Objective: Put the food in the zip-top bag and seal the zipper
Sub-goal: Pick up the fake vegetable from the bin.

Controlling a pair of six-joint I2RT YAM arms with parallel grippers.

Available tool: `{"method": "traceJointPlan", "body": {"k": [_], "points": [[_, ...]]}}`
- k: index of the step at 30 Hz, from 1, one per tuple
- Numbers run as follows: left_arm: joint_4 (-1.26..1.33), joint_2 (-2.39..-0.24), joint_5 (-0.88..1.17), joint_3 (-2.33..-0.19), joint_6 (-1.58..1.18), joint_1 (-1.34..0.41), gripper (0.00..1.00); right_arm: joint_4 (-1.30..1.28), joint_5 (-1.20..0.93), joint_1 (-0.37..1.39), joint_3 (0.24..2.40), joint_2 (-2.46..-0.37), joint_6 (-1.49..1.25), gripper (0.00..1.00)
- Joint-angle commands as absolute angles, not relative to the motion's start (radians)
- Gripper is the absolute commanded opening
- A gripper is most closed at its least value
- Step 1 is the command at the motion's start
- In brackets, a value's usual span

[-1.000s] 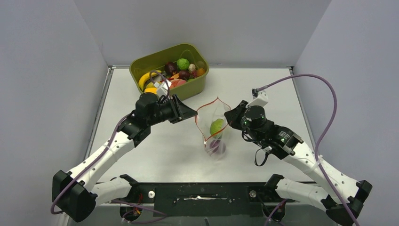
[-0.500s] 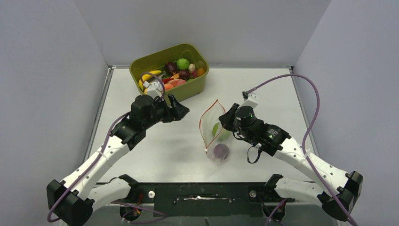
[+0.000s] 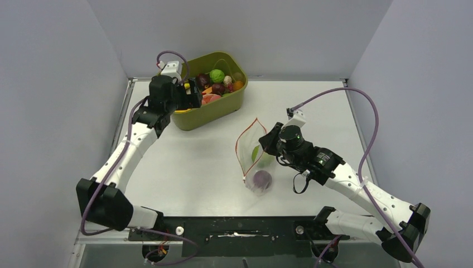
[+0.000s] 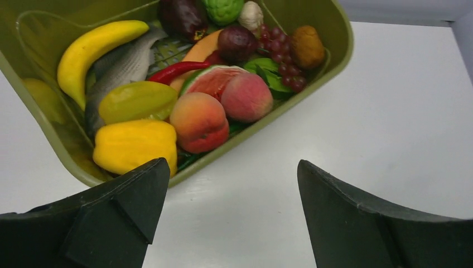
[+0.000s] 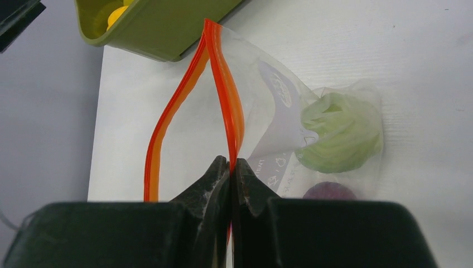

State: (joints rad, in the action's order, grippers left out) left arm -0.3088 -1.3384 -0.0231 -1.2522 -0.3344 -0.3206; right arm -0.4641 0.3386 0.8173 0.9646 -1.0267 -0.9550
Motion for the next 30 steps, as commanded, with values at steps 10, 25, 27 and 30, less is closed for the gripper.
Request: {"method": "traceJointPlan", "body": {"k": [10, 25, 27, 30], "points": [[-0.254, -1.664, -0.069, -1.508, -0.193, -0.188, 0.82, -0.448, 0.329, 0.807, 1.095, -1.083, -0.858, 0.00], [-0.168, -2.017, -0.055, -1.806, -0.259, -0.183, 0.76, -0.447, 0.304, 0.801, 1.120, -1.145, -0.865, 0.00], [-0.140, -2.074, -0.075, -1.852, -0.278, -0.184, 0.75, -0.447, 0.301, 0.801, 1.125, -1.153, -0.864, 0.00], [-0.121, -2.138, -0.080, -1.921, -0.278, -0.185, 0.77, -0.457, 0.293, 0.800, 1.145, -1.174, -0.850, 0.00]]}}
